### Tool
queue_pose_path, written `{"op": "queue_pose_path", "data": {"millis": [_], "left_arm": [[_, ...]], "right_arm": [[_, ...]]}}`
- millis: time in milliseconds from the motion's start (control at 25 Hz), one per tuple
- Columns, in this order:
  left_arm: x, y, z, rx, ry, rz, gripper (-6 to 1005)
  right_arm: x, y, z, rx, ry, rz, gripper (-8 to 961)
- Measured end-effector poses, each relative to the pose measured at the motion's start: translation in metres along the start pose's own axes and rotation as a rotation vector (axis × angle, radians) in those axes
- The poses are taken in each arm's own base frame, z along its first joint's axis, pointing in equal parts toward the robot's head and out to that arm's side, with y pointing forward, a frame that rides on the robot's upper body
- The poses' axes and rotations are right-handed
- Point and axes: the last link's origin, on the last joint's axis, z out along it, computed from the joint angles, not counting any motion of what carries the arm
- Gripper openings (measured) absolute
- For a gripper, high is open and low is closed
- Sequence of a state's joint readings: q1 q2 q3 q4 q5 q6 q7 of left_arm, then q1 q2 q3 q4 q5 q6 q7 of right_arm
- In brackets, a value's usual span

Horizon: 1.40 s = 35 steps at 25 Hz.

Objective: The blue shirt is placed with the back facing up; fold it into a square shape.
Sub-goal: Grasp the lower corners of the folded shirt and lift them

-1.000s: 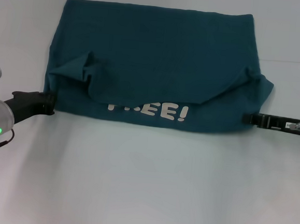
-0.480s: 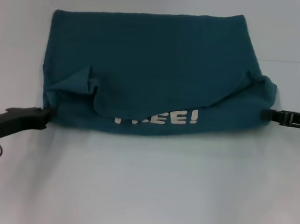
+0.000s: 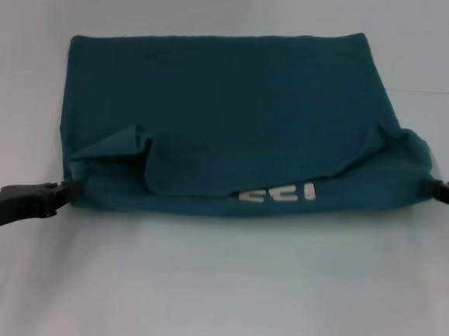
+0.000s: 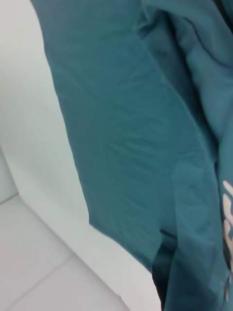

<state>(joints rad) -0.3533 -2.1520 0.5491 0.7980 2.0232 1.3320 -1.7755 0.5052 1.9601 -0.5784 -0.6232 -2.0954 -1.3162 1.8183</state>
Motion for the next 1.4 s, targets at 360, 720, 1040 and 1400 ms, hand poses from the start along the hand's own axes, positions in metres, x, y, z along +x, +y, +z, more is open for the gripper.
{"op": "queue_pose_path", "data": {"millis": [360,720,1040,1400], "left_arm": [[-0.001,0.012,-0.030,-0.144,0.010,-0.048,16],[-0.006,0.012,-0.055,-0.176,0.051,-0.091,16],[-0.015,0.017,-0.072,-0.217,0.051,-0.109,16],[-0.027,0.023,-0.087,-0.251,0.010,-0.123,16]], "right_arm": [[0.015,0.010,-0.038,-0.102,-0.031,-0.068,81],[0.015,0.019,-0.063,-0.193,-0.082,-0.104,87],[0.018,0.028,-0.074,-0.246,-0.064,-0.141,92],[0.039,0.033,-0.093,-0.296,-0.029,-0.133,98]]}}
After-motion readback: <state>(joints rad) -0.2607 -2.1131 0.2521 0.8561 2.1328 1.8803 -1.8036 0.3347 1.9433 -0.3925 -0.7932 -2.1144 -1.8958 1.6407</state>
